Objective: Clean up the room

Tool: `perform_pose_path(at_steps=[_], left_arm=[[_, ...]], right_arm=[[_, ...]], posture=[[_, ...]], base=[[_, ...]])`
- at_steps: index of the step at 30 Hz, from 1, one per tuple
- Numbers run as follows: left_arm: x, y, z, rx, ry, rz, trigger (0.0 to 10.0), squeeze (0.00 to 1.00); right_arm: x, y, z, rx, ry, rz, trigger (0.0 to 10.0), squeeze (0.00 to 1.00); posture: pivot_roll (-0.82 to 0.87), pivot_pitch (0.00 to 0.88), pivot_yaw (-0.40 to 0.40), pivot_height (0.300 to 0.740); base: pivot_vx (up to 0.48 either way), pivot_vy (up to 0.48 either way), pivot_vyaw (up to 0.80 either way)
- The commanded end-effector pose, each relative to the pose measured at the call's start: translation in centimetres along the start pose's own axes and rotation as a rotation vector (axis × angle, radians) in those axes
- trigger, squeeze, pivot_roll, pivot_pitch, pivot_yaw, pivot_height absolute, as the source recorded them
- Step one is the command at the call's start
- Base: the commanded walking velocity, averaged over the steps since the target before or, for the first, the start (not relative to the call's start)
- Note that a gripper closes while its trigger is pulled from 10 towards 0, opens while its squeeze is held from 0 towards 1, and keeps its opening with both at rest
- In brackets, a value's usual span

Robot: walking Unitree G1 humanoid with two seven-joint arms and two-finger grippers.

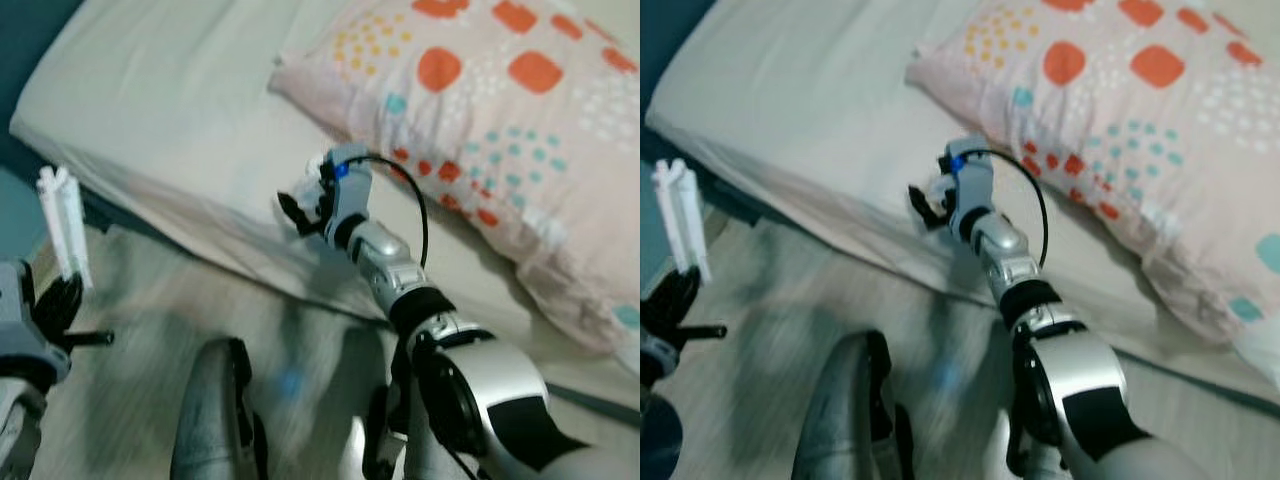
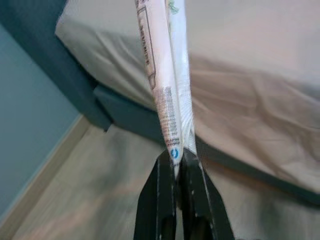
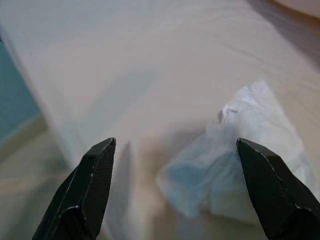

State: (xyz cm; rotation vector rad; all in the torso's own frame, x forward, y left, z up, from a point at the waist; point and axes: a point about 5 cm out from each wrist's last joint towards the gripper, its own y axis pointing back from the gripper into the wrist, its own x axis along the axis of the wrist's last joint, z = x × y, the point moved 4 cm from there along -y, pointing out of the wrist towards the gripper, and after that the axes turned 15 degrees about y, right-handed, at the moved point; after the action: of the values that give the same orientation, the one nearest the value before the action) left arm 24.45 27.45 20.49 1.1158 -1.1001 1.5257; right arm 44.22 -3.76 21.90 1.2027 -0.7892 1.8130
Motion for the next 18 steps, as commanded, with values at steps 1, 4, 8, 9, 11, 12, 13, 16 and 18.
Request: perform_pose_path(at_steps=[1, 4, 8, 9, 11, 12, 13, 16, 18], left_arm=[[-0.9, 1.3, -0.1, 0.012, 0.005, -0.068, 10.0, 0.00], [-0.9, 1.9, 0.2, 0.006, 0.007, -0.091, 10.0, 0.00], [-1.0, 2.6, 0.4, 0.010, 0.013, -0.118, 10.0, 0.00], [-1.0, 2.6, 0.4, 0.010, 0.013, -0.118, 10.0, 0.00], [-1.1, 2.8, 0.6, 0.010, 0.015, -0.132, 10.0, 0.00], [-1.2, 3.1, 0.8, 0.008, 0.020, -0.149, 10.0, 0.00], [-1.2, 3.1, 0.8, 0.008, 0.020, -0.149, 10.0, 0.00], [-1.3, 3.3, 1.0, 0.006, 0.024, -0.159, 10.0, 0.00], [-1.3, 3.3, 1.2, 0.003, 0.026, -0.164, 10.0, 0.00]], right_arm=[[-1.3, 0.3, 0.4, -0.035, 0.066, -0.070, 10.0, 0.00], [-1.9, 0.5, 1.0, -0.071, 0.113, -0.109, 10.0, 0.00], [-2.7, 0.8, 1.7, -0.113, 0.143, -0.150, 10.0, 0.00], [-2.7, 0.8, 1.7, -0.113, 0.143, -0.150, 10.0, 0.00], [-3.1, 1.0, 2.1, -0.135, 0.146, -0.170, 0.0, 0.00], [-3.5, 1.2, 2.3, -0.144, 0.122, -0.180, 0.0, 0.00], [-3.5, 1.2, 2.3, -0.144, 0.122, -0.180, 0.0, 0.00], [-3.8, 1.3, 2.3, -0.143, 0.093, -0.183, 0.0, 0.00], [-3.9, 1.4, 2.4, -0.142, 0.057, -0.178, 0.0, 0.00]], posture=[[0.38, 0.634, 0.013, 0.508], [0.38, 0.643, 0.013, 0.508], [0.39, 0.657, 0.017, 0.508], [0.39, 0.657, 0.017, 0.508], [0.38, 0.664, 0.021, 0.508], [0.38, 0.668, 0.023, 0.508], [0.38, 0.668, 0.023, 0.508], [0.38, 0.669, 0.022, 0.508], [0.38, 0.668, 0.021, 0.508]], base=[[0.000, 0.000, 0.00], [0.000, 0.000, 0.00], [0.000, 0.000, 0.00], [0.000, 0.000, 0.00], [0.000, 0.000, 0.00], [0.000, 0.000, 0.00], [0.000, 0.000, 0.00], [0.000, 0.000, 0.00], [0.000, 0.000, 0.00]])
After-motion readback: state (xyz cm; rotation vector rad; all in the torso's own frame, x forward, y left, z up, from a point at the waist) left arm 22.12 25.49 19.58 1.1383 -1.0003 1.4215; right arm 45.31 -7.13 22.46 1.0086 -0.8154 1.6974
